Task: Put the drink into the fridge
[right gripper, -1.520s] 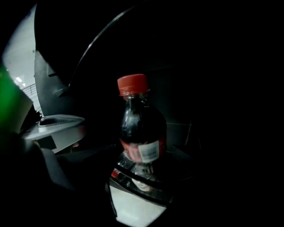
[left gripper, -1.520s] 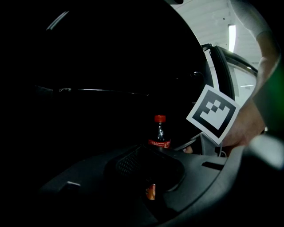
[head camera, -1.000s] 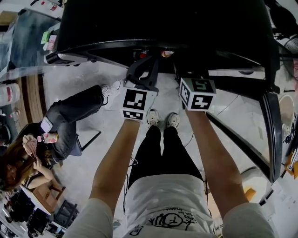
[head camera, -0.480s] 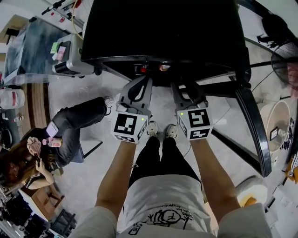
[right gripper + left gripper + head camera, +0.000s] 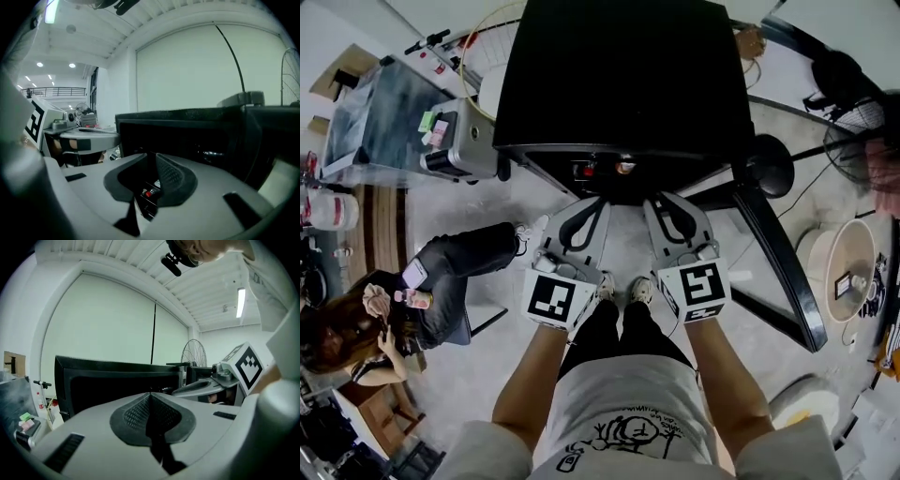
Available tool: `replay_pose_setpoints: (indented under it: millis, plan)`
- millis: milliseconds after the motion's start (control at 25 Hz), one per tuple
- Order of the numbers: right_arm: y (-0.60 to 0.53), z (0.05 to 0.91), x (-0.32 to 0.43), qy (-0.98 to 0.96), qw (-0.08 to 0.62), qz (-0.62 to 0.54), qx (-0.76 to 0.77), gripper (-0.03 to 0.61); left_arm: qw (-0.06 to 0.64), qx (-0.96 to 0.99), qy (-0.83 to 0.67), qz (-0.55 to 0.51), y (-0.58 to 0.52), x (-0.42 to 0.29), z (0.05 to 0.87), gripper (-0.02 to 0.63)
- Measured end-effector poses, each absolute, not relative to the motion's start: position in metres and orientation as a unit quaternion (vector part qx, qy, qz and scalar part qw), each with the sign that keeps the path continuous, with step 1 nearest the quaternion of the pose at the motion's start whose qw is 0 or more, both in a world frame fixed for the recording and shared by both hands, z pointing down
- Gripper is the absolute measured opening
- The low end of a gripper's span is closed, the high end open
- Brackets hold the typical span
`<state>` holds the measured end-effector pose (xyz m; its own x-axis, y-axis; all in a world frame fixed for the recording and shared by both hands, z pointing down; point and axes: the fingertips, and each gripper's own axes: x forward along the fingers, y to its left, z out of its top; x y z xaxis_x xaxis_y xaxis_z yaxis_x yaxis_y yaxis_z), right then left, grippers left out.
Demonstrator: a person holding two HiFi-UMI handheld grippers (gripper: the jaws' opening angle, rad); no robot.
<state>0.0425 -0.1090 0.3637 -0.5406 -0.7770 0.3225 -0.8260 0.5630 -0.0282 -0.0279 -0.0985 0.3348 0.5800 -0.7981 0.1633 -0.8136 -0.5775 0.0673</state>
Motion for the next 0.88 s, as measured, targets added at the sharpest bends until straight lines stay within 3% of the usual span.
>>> replay_pose_setpoints:
  millis: [880]
  plan:
    - [-0.034,0.202,0.047,-0.91,0.09,0.038,0.403,0.031,0.022,0.901,-0.433,0.031,-0.02,-0.022,0.191,0.02]
